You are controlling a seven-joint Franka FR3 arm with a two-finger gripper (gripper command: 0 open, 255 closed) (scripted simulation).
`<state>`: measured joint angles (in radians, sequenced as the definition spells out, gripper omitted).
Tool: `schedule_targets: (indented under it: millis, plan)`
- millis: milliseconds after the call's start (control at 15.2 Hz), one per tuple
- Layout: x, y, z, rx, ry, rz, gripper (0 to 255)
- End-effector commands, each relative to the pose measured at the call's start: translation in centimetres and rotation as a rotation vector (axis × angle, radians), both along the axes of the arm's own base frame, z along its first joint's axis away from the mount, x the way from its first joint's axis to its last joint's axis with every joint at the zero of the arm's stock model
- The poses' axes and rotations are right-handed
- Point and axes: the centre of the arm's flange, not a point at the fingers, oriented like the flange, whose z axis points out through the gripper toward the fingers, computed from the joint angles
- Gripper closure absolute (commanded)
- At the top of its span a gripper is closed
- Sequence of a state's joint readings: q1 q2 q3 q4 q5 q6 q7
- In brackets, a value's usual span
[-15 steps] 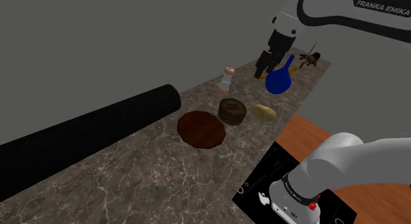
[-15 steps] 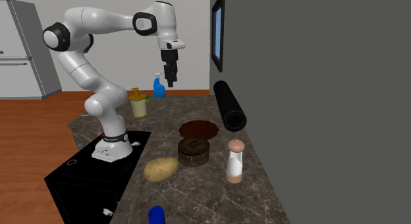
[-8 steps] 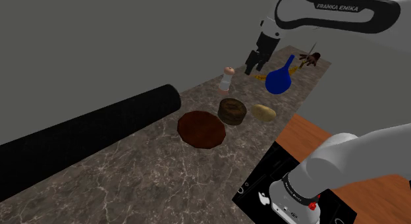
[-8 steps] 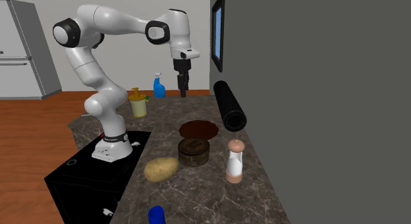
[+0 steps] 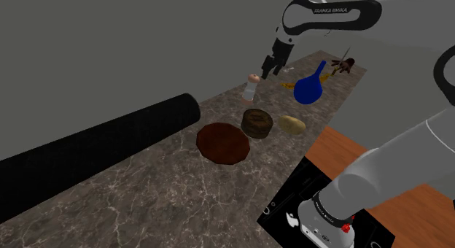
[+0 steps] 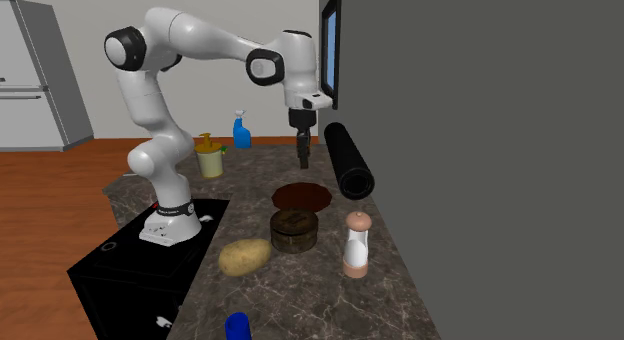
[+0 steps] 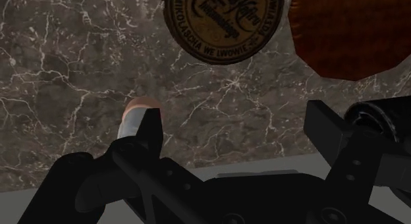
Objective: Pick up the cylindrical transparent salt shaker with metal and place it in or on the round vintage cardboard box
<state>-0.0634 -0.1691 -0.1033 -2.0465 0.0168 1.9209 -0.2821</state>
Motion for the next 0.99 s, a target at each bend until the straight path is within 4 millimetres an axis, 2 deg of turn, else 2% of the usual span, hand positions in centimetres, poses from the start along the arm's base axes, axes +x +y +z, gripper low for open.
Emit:
schedule_targets:
  millis: [0, 924]
  plan:
    - [2.3, -1.3, -1.3, -0.002, -0.002, 0.002, 0]
    - [17.0, -9.7, -8.1, -0.008, -0.017, 0.014, 0]
